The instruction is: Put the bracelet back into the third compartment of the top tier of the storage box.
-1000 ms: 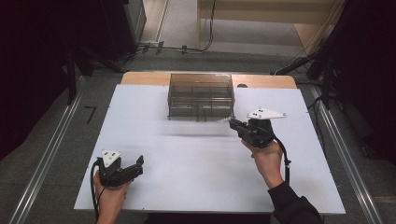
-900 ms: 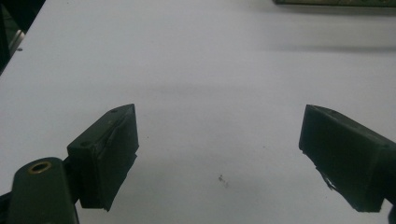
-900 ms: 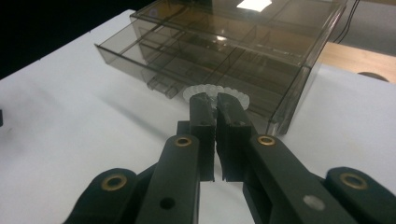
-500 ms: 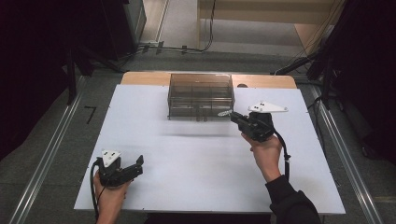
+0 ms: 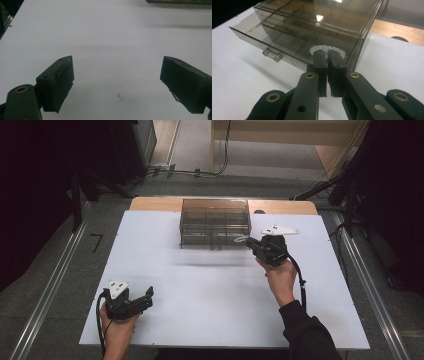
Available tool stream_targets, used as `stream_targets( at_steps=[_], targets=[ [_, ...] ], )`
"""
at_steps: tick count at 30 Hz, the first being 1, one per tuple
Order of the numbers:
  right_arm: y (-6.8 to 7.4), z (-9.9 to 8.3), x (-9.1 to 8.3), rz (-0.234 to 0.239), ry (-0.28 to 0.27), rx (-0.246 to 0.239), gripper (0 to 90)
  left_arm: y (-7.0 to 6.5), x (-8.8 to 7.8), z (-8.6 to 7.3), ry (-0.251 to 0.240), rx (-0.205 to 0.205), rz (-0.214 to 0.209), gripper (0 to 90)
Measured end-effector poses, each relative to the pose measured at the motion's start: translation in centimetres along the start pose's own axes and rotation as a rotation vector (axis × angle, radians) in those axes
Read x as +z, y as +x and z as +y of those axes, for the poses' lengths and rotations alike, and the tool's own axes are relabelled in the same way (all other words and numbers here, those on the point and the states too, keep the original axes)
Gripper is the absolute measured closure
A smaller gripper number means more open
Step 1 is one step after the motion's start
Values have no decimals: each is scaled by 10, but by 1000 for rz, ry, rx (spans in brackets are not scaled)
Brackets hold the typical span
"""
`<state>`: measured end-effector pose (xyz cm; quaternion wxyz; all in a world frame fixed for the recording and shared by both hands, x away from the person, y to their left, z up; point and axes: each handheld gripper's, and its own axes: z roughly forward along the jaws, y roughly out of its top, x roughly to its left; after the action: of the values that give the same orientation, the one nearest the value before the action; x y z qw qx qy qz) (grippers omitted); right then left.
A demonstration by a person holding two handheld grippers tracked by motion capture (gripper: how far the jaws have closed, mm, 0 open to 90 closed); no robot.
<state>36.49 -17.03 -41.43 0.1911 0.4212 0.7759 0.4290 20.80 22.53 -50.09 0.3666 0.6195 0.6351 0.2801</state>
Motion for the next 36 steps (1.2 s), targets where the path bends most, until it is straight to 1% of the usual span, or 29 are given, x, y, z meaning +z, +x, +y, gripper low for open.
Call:
stream_targets(
  at_steps=[4,5,11,18,20,22,23,24,25,26,27,29,31,33,36],
  targets=[
    [0,1,9,-16,32,-17,840,0,0,0,1,-2,-2,121],
    [-1,2,11,-18,43,-15,840,0,1,0,1,-2,-2,121],
    [-1,8,18,-37,68,-30,839,1,0,0,1,-1,-3,121],
    [0,12,25,-43,88,-52,823,1,1,0,3,-2,-3,121],
    [1,13,26,-39,94,-48,794,1,0,0,0,-2,-5,121],
    [1,14,27,-37,89,-51,740,1,0,0,-1,-2,-6,121],
    [2,15,27,-32,90,-46,722,1,0,0,-1,-2,-6,121],
    [2,15,27,-36,88,-51,706,1,1,0,0,-2,-5,121],
    [3,15,26,-37,81,-52,674,1,0,0,1,-2,-6,121],
    [4,16,24,-28,64,-58,658,1,0,0,1,-2,-7,121],
    [6,16,22,-28,52,-67,638,1,0,0,-2,-2,-7,121],
    [8,17,19,-20,44,-70,600,1,1,0,0,-4,-6,121],
    [9,16,18,-17,46,-73,567,1,2,0,6,-3,-8,121],
    [9,16,18,-15,58,-66,529,0,1,0,6,3,-9,121],
    [7,15,18,-15,64,-53,466,0,0,0,-1,2,-9,121]
  ],
)
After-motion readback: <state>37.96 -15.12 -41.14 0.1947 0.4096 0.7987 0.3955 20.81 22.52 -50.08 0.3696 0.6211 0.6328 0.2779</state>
